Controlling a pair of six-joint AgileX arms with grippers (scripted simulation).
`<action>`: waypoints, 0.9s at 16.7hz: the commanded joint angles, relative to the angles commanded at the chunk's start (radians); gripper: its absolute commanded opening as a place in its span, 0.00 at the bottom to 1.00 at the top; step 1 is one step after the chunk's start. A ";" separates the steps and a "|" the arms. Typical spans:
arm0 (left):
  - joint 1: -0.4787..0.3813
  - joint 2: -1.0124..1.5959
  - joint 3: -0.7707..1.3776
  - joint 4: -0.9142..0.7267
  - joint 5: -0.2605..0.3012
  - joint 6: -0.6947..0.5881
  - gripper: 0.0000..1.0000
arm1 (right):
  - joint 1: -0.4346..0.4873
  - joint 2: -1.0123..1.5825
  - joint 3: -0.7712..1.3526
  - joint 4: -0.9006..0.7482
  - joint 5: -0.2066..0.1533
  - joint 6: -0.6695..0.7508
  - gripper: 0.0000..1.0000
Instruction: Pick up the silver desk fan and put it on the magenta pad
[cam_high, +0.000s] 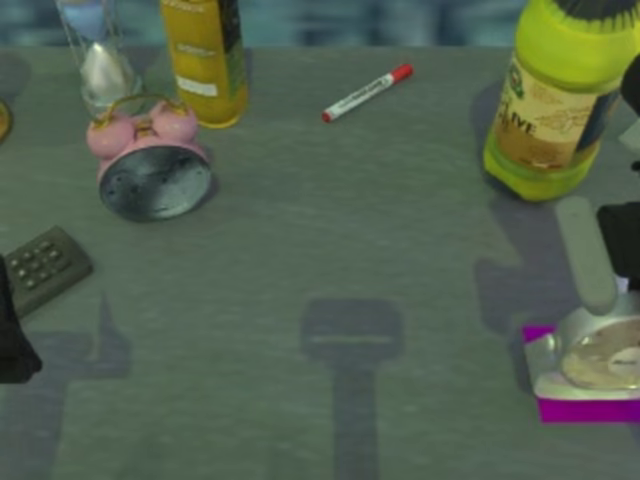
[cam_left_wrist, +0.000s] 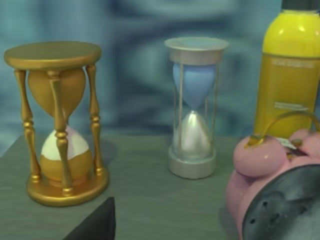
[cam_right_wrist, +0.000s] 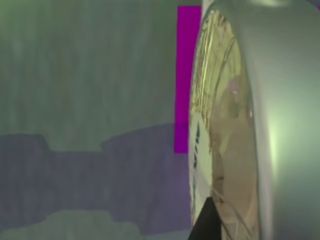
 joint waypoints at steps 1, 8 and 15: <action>0.000 0.000 0.000 0.000 0.000 0.000 1.00 | 0.000 0.000 0.000 0.000 0.000 0.000 0.23; 0.000 0.000 0.000 0.000 0.000 0.000 1.00 | 0.000 0.000 0.000 0.000 0.000 0.000 0.75; 0.000 0.000 0.000 0.000 0.000 0.000 1.00 | 0.000 0.000 0.000 0.000 0.000 0.000 1.00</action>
